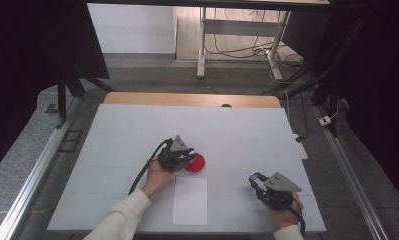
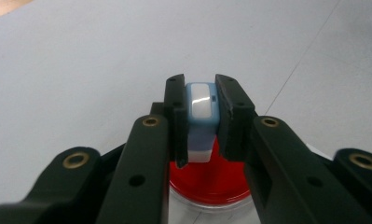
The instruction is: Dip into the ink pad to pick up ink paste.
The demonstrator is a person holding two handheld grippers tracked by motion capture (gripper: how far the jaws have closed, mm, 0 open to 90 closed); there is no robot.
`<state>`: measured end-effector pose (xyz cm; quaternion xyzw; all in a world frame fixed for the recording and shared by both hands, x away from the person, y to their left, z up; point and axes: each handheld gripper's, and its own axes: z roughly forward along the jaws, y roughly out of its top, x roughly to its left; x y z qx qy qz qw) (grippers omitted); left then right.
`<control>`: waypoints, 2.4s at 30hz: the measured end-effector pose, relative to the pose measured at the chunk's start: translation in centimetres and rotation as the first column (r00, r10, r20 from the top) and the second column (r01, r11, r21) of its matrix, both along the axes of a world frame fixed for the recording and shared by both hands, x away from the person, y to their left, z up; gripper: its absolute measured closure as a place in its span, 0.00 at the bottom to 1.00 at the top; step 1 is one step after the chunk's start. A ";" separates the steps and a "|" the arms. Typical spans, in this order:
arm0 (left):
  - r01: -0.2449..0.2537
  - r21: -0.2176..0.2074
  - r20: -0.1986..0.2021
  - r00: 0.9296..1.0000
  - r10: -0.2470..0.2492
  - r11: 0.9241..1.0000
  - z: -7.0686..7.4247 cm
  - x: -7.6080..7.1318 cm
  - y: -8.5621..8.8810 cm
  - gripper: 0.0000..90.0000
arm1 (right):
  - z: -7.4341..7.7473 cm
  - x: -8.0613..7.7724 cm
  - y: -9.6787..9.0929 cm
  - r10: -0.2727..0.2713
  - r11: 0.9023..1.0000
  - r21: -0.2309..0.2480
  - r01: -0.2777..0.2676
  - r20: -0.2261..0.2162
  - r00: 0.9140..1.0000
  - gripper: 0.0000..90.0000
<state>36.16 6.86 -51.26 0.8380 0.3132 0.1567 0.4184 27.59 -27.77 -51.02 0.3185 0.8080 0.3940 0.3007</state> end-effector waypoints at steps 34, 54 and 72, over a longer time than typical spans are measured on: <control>-0.001 0.017 0.016 1.000 0.001 1.000 -0.1 -0.3 -0.1 0.84 | 0.1 -0.1 0.0 0.004 1.000 0.009 -0.004 0.001 1.000 0.72; 0.014 -0.080 0.011 1.000 -0.013 0.997 2.1 -0.7 0.6 0.84 | 0.1 -0.1 -0.2 0.004 1.000 0.013 -0.004 0.007 1.000 0.72; 0.064 -0.020 -0.023 0.998 -0.064 0.998 1.4 -0.9 -0.7 0.83 | 0.1 -0.1 -0.2 0.001 1.000 0.016 -0.001 0.007 1.000 0.72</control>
